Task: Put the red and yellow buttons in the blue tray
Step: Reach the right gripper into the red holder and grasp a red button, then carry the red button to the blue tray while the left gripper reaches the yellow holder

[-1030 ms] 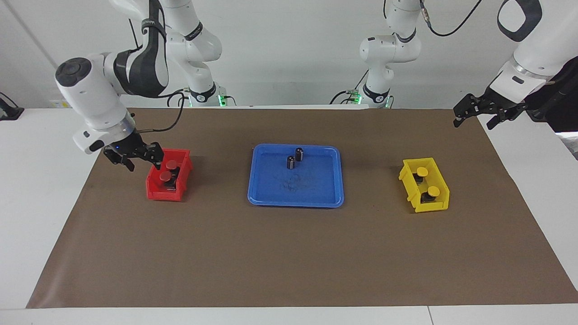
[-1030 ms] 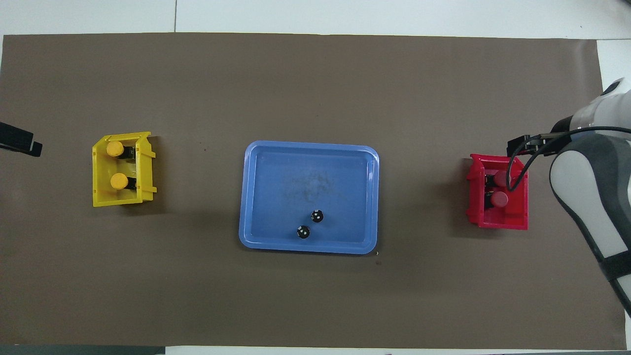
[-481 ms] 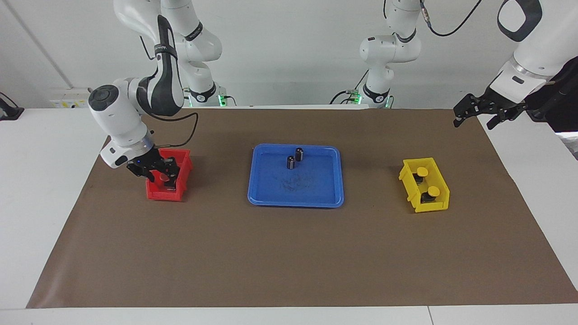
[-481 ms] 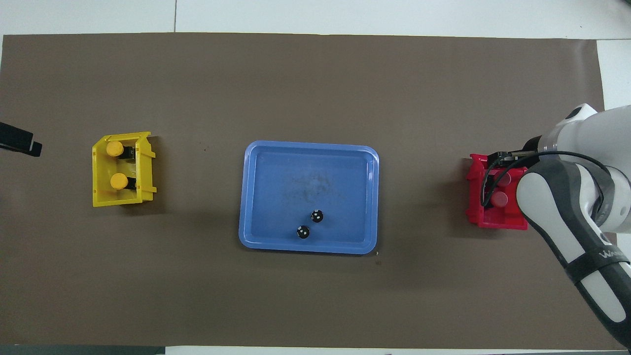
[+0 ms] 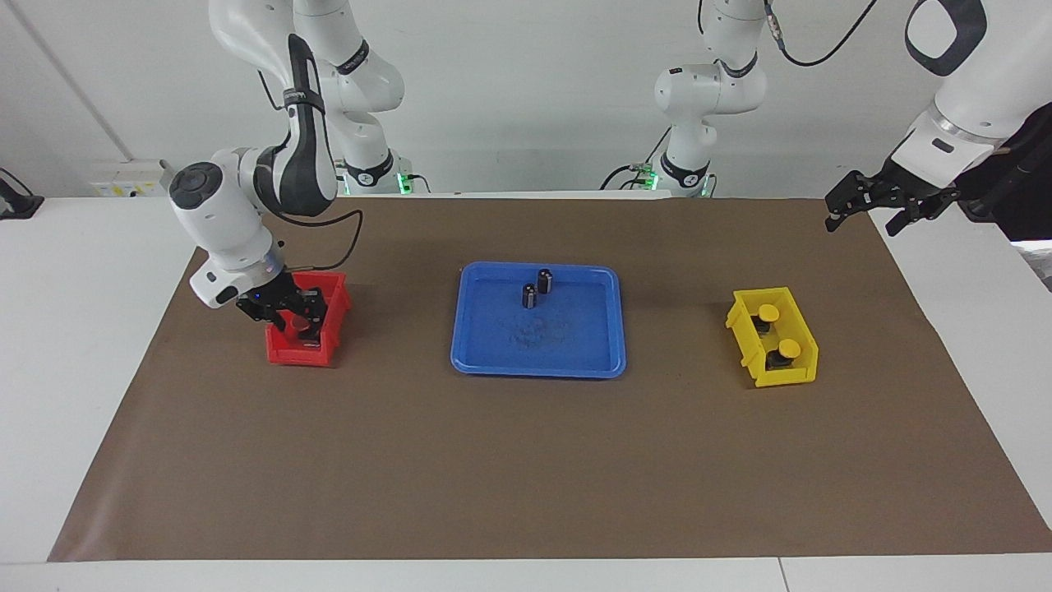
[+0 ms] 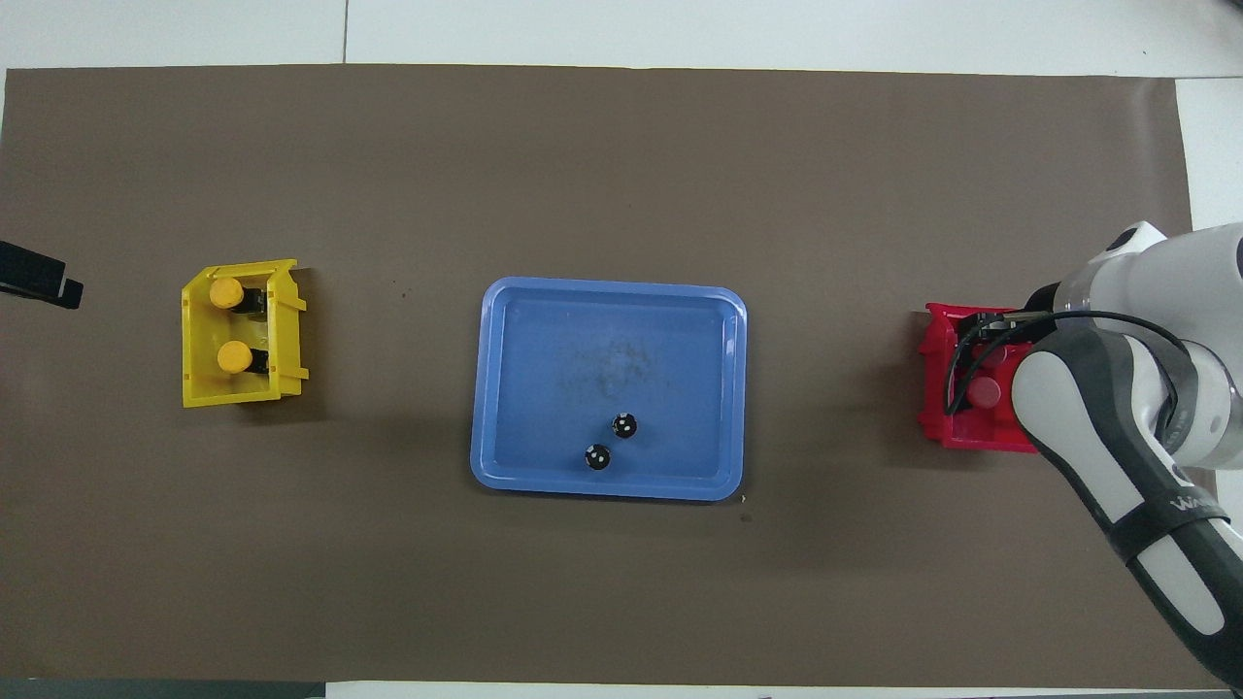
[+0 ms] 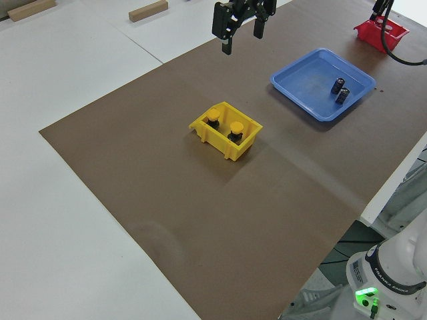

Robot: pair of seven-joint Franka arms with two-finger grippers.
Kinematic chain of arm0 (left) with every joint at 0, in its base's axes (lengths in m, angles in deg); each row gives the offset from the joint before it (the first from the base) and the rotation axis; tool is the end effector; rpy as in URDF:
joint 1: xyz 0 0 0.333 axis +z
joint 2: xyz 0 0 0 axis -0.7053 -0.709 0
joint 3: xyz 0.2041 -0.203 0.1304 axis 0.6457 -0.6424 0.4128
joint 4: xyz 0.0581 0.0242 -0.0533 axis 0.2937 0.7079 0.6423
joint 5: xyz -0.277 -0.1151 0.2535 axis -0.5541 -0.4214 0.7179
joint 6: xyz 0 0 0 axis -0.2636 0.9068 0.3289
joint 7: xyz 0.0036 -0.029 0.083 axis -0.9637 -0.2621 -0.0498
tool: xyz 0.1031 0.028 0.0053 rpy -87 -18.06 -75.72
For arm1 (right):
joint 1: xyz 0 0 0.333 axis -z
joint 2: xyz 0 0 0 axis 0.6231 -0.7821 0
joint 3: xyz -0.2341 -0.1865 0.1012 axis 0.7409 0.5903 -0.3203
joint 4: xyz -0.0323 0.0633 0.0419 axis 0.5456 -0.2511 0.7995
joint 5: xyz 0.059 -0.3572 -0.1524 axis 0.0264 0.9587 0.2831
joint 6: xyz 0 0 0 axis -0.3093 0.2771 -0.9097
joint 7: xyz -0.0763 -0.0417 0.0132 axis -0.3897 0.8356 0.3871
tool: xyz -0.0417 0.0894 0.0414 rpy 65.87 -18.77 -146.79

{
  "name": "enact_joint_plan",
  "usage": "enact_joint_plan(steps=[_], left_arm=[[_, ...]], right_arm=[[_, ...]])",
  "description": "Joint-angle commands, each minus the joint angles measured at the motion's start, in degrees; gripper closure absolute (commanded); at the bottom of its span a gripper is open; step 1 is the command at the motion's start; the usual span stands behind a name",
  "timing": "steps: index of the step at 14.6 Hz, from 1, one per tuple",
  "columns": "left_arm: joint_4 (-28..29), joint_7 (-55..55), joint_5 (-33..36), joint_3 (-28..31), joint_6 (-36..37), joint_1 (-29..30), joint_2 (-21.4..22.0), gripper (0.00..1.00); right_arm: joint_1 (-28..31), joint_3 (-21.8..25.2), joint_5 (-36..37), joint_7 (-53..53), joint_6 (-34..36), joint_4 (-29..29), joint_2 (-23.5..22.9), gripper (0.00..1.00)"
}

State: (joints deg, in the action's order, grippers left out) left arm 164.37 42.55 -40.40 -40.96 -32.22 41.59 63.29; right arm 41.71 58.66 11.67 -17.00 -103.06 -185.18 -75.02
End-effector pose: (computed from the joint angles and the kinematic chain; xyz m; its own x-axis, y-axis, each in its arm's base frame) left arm 0.5576 0.0027 0.6231 0.9837 -0.1672 -0.0660 -0.1654 -0.9857 0.0316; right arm 0.5417 -0.0386 0.3617 0.9999 -0.0074 0.0092 -0.0070 -0.9990 -0.0442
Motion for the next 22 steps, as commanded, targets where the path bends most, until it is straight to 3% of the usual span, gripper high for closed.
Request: enact_joint_plan(steps=[1,9,11,13,15,16,17,19,22], left_arm=[[1.6,-0.3,1.1,-0.3,0.0,0.4,1.5,0.00],[1.5,1.9,1.2,-0.3,-1.4,0.4,1.4,0.00],[1.6,1.4,1.2,-0.3,-1.8,0.4,1.4,0.00],[1.6,1.4,1.2,-0.3,-1.9,0.7,1.4,0.00],[1.4,1.3,1.2,-0.3,-1.3,1.3,1.4,0.00],[1.5,1.4,1.2,-0.3,-1.4,1.4,1.4,0.00],[1.4,1.4,1.2,-0.3,-1.4,1.3,1.4,0.00],[1.4,1.4,1.2,-0.3,-1.2,1.3,1.4,0.00],[1.5,2.1,1.2,-0.4,-1.4,1.3,1.4,0.00]], right_arm=[[0.5,-0.2,-0.7,-0.9,-1.6,-2.4,1.6,0.36],[1.1,-0.2,-0.7,-3.1,-3.5,-4.8,2.3,0.37],[1.2,-0.2,-0.7,-3.3,-3.5,-4.8,2.3,0.43],[1.2,-0.2,-0.7,-3.2,-3.2,-4.8,2.3,0.59],[1.1,-0.2,-0.6,-3.1,-2.6,-4.7,2.4,0.81],[1.1,-0.1,-0.6,-3.1,-2.2,-4.3,2.3,0.88],[1.1,-0.1,0.1,-3.1,-1.3,-3.6,2.2,0.88],[1.1,-0.1,0.4,-3.1,5.3,2.4,1.0,0.88],[0.7,-0.1,0.4,-2.9,20.1,17.6,-3.0,0.88]])
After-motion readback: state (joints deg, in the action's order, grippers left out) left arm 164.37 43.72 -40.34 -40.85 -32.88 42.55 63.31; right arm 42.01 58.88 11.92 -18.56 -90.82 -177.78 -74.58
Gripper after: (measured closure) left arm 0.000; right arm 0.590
